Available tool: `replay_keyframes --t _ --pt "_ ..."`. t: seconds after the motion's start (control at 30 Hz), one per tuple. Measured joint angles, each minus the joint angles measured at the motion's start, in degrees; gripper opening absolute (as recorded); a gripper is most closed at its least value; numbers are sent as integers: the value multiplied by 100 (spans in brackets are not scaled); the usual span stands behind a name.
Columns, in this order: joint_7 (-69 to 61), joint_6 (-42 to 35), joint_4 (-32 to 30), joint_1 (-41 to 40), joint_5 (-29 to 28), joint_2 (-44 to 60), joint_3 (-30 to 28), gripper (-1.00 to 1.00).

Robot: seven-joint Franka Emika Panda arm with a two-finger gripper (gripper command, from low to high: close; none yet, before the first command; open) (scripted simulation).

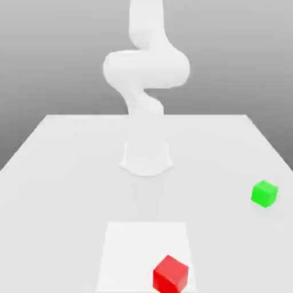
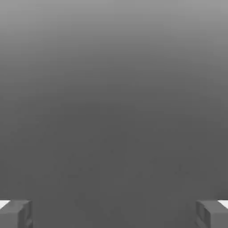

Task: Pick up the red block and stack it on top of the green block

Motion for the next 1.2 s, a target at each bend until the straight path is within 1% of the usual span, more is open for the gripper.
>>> replay_keyframes --t 0.3,0.43,0.57,0.7,0.87,1.0,1.03,1.2 --pt "-1810 637 -236 817 511 1915 -609 0" --pt "-2599 913 -338 1046 733 2753 -739 0" --pt "-3330 1196 -442 1169 875 3580 -743 0" --pt "-3931 1495 -553 1247 835 4380 -713 0" --pt "-4431 1915 -683 1251 487 5330 -698 0" --pt "-4659 2545 -589 1119 642 6149 -518 0" --pt "-4699 2691 -562 1070 692 6327 -459 -100" --pt "-4697 2678 -561 1068 690 6326 -458 -100"
